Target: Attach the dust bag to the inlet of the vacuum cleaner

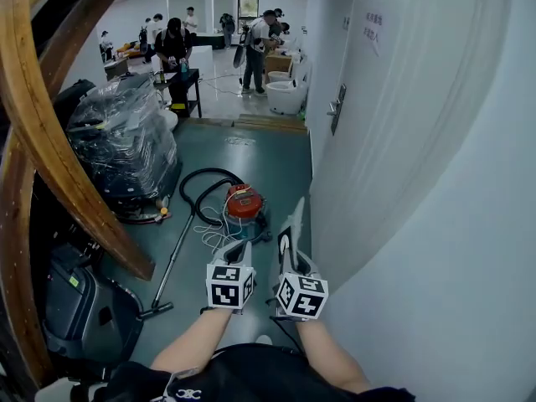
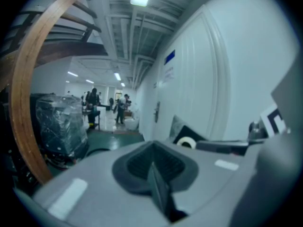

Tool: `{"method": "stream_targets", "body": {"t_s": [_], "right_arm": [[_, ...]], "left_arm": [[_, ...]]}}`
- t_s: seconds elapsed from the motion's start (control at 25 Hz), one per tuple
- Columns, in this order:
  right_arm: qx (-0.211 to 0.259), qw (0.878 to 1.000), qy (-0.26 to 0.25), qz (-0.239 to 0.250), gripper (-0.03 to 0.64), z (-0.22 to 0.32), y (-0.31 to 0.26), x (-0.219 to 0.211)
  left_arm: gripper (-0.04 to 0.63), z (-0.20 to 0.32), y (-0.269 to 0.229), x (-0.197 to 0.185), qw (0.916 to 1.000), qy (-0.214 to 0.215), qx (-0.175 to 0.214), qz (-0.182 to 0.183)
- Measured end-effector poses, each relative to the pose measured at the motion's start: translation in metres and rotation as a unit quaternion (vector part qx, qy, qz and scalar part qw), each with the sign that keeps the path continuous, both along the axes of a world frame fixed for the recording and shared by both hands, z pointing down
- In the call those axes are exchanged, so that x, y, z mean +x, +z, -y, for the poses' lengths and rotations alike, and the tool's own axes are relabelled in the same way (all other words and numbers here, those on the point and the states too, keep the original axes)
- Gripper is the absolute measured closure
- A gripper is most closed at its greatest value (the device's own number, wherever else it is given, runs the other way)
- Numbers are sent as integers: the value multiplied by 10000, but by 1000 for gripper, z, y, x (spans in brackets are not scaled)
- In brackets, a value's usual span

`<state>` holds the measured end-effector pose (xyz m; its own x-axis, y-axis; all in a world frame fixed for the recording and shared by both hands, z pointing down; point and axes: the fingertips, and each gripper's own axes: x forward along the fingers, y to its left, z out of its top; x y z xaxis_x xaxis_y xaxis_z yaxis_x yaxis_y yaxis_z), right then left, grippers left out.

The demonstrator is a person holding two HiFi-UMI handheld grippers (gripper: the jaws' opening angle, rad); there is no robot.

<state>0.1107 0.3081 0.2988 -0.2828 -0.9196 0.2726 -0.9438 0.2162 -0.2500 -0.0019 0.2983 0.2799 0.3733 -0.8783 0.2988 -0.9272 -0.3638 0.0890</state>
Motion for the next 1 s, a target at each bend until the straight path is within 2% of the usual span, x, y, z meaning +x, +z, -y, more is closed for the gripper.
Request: {"method": "stream_targets", "body": {"t_s": [0.4,0.76,1.0], "right_arm": [[-143,9996,-235,31,598,64,13,11],[-379,9984,-408,4,598,103,35,-2],[-417,9982,-423,-38,598,150,45,-13]], "left_arm": [[598,61,16,25,9998,-82,-165,-17],[598,97,36,15,9991,-215,-337,-140],[598,148,49,6,9987,-172,-420,-227]]}}
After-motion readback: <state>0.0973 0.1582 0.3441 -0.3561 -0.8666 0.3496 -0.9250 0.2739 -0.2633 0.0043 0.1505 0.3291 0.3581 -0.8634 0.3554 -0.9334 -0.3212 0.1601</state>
